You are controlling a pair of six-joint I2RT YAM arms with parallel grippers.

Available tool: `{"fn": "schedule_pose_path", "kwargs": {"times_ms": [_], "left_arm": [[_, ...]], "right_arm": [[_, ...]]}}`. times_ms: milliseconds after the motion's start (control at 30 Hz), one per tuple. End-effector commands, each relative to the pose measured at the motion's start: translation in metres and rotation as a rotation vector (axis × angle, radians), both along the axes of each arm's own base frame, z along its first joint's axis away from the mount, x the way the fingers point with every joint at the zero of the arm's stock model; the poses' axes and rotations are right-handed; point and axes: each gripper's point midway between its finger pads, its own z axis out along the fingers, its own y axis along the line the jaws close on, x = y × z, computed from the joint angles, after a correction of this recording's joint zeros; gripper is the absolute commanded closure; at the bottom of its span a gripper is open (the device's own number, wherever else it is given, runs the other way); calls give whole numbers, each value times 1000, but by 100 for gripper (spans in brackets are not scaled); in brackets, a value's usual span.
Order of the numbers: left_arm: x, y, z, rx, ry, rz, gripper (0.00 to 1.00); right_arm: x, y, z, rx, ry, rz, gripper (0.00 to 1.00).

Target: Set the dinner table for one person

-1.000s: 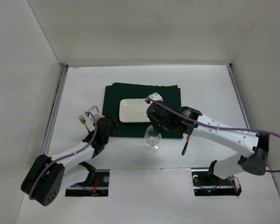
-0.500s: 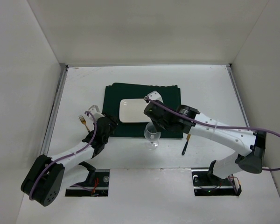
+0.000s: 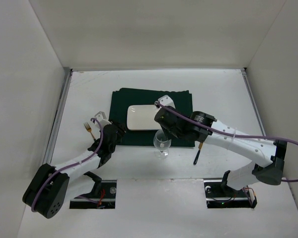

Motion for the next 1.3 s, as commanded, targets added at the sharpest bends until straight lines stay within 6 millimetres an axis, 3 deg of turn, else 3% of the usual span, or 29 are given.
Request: {"fn": "schedule_pose_path", "kwargs": {"times_ms": [0,200,400,600,833,1100,1267], "left_arm": [[6,-2,14,-32,-54,6,71],[5,0,15,-36,-61,9,71],[4,1,14,-35,-60,9,71],[4,0,14,-35,-60,6,71],[5,-4,15,-38,-57,-2,71],[3,-8,13,-42,-61,-14,70],[1,-10,9,-44,-51,-29,70]], "right_arm": [[-4,3,-3,9,15,19,66],[-3,5,-17,-10,38,19,77],[2,2,-19,-7,34,3,87],[4,-5,8,46,-11,-17,91],[13,-30,41,84,-74,-78,91],[73,-72,81,192,-225,-245,91],[129,-103,101,206,-313,-374,91]]}}
